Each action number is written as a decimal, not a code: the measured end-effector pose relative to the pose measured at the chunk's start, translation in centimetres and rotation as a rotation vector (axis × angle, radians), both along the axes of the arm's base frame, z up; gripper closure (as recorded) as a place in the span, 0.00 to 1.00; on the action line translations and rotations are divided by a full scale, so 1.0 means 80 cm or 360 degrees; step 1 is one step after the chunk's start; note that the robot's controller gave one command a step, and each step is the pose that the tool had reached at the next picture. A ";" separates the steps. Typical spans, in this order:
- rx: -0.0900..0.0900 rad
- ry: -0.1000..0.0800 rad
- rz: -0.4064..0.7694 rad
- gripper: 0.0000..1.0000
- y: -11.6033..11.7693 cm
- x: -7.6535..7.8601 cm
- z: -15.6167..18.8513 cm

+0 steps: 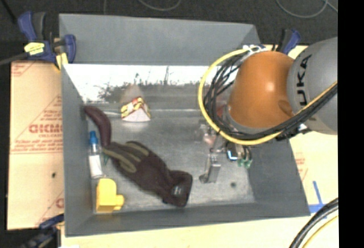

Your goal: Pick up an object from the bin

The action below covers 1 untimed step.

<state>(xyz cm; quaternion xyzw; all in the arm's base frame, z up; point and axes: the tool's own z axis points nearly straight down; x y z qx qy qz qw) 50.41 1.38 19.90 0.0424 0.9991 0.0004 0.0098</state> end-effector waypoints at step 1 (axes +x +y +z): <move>-0.0002 0.0011 0.0090 0.00 0.023 0.002 -0.068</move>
Offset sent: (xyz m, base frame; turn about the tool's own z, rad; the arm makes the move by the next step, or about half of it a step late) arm -0.0093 0.0291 -0.1250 0.2072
